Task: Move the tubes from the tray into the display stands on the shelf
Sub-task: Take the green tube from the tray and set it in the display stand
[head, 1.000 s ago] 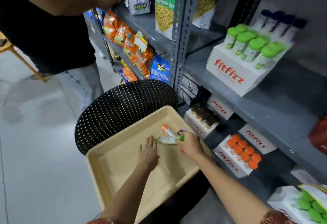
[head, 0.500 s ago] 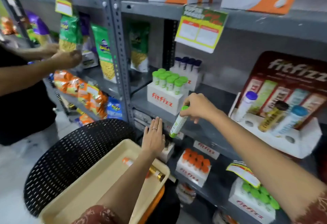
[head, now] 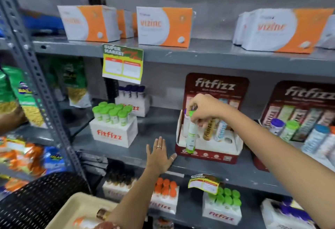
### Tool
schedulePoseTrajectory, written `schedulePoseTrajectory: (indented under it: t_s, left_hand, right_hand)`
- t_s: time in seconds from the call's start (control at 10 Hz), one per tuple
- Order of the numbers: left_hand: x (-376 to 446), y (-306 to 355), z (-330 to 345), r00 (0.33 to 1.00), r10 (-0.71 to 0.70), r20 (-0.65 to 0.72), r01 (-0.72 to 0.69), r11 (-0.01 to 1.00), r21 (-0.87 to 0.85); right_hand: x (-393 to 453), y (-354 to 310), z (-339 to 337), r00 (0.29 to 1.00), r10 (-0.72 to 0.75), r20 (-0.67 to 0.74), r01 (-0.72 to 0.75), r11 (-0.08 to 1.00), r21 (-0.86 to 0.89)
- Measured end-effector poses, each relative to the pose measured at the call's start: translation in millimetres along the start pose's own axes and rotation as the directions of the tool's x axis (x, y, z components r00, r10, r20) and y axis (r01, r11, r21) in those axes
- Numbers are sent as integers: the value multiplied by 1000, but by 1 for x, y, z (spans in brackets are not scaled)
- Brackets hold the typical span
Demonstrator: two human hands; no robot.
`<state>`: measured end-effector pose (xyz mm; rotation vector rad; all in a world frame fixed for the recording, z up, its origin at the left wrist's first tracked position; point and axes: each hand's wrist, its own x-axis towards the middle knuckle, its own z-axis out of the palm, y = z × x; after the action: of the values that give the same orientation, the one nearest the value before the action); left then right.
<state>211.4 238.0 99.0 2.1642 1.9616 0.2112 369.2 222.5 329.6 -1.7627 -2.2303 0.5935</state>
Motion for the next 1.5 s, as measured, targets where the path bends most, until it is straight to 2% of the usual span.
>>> schedulePoseTrajectory:
  t_s: [0.1,0.2,0.3,0.5,0.7,1.0,1.3,1.5]
  left_hand:
    - [4,3,10,996,-26,89,25,1000,4]
    - [3,1,16,995,-37,87,37,999,3]
    - [4,0,14,995,-32,98,32,999,4]
    - [3,1,13,995,-35,95,34,999,21]
    - [3,2,14,995,-39,89,37,999,26]
    - [5,1,16,994,-45,95,42,999,29]
    - [6,0,19,996,-40,82,38,999,28]
    - [7,0,22,996,-42,76,38,998,45]
  right_hand:
    - [-1,9,-12,1000,12,-17,-12,1000,-2]
    - [1,14,-14,997,-8,-77,5,999,-40]
    - [5,14,-8,980,-86,-179,54,983,-175]
    - [19,18,-5,962,-170,-214,109,956,-271]
    - [28,27,-8,979,-75,-189,42,984,-173]
    - [35,30,9,973,40,-227,-74,987,-143]
    - [41,32,13,972,108,-210,-139,980,-140]
    - [39,39,18,982,77,-175,-112,973,-204]
